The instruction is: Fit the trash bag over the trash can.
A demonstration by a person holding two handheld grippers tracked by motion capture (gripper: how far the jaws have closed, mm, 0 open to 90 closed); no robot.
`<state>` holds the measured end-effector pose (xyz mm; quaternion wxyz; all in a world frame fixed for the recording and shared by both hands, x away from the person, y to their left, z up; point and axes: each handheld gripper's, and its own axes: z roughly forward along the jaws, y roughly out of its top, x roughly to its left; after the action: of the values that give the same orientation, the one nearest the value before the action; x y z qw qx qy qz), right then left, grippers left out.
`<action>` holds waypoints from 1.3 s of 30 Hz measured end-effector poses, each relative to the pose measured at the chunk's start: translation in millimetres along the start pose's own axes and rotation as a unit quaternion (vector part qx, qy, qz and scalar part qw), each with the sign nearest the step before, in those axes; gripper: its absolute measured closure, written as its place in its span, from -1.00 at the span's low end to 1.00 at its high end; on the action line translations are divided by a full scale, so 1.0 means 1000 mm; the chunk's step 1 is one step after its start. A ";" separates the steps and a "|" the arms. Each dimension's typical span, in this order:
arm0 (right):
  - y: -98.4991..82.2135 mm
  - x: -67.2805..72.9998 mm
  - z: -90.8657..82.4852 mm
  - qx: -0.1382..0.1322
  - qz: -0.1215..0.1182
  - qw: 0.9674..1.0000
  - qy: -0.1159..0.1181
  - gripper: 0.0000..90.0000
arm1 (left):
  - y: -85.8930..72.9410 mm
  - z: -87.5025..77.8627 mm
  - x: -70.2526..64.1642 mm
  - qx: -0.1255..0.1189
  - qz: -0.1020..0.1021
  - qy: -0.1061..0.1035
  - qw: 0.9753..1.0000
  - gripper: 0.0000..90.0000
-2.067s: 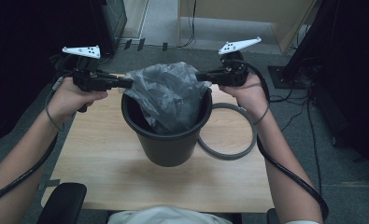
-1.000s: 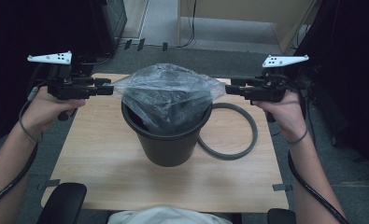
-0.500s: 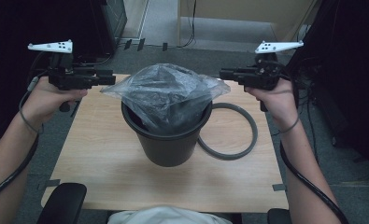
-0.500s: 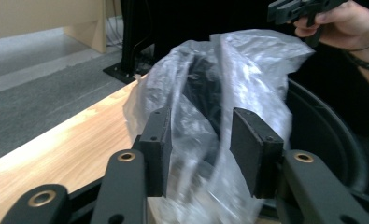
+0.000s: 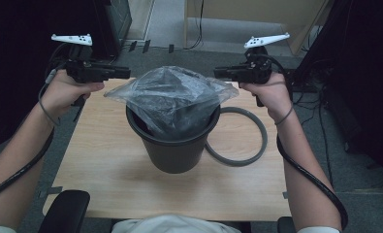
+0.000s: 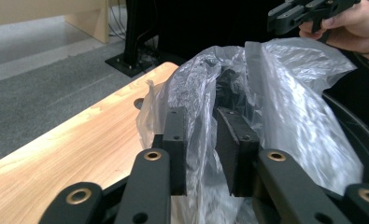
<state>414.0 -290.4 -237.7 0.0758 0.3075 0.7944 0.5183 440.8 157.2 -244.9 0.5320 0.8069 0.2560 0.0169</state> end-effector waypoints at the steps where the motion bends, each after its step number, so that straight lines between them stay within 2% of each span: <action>1: 0.000 0.000 0.005 0.009 -0.002 1.000 0.004 0.77 | 0.001 0.007 -0.001 0.014 0.003 -0.002 1.000 0.71; 2: 0.000 0.000 0.005 0.009 -0.002 1.000 0.004 0.77 | 0.001 0.007 -0.001 0.014 0.003 -0.002 1.000 0.72; 3: -0.002 0.001 0.010 0.020 -0.007 1.000 0.008 0.76 | 0.000 0.013 -0.002 0.029 0.005 -0.007 1.000 0.73; 6: -0.008 0.004 0.014 0.034 -0.012 0.999 0.013 0.72 | -0.003 0.017 -0.004 0.039 0.005 -0.013 0.999 0.69; 7: -0.010 0.006 0.014 0.037 -0.010 0.999 0.015 0.70 | -0.005 0.018 -0.005 0.041 0.006 -0.016 0.999 0.62; 10: -0.016 0.013 0.012 0.034 -0.015 0.999 0.023 0.63 | -0.014 0.018 -0.010 0.033 0.007 -0.020 0.999 0.23; 15: -0.026 0.022 0.006 0.029 -0.017 0.999 0.026 0.35 | -0.025 0.015 -0.017 0.041 0.010 -0.021 0.999 -0.06; 16: -0.026 0.022 0.006 0.029 -0.017 0.999 0.026 0.35 | -0.025 0.015 -0.017 0.041 0.010 -0.021 0.999 -0.10; 17: -0.030 0.025 0.004 0.029 -0.017 0.999 0.024 0.16 | -0.029 0.013 -0.021 0.045 0.015 -0.019 0.999 -0.14; 18: -0.031 0.028 0.003 0.027 -0.020 0.999 0.022 0.10 | -0.030 0.012 -0.023 0.044 0.015 -0.018 0.999 -0.17; 21: -0.036 0.034 0.000 0.022 -0.023 0.999 0.020 -0.08 | -0.034 0.007 -0.029 0.035 0.012 -0.018 0.999 -0.19; 25: -0.043 0.041 -0.004 0.015 -0.017 1.000 0.015 -0.19 | -0.039 0.000 -0.036 0.026 0.004 -0.021 0.999 -0.19; 29: -0.049 0.049 -0.010 0.009 -0.008 1.000 0.010 -0.23 | -0.044 -0.005 -0.041 0.031 0.000 -0.018 0.999 -0.19; 33: -0.055 0.055 -0.016 -0.002 0.003 1.000 0.017 -0.26 | -0.049 -0.009 -0.046 0.034 0.000 -0.015 0.999 -0.19; 37: -0.062 0.059 -0.020 0.002 0.000 1.000 0.016 -0.26 | -0.054 -0.011 -0.052 0.040 0.012 -0.008 0.999 -0.20; 39: -0.065 0.062 -0.022 0.002 -0.001 1.000 0.015 -0.26 | -0.055 -0.012 -0.055 0.035 0.012 -0.011 0.999 -0.20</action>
<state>328.3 -290.4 -272.2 0.0635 0.2986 0.7971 0.5210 367.6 160.9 -274.2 0.5060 0.8281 0.2410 0.0047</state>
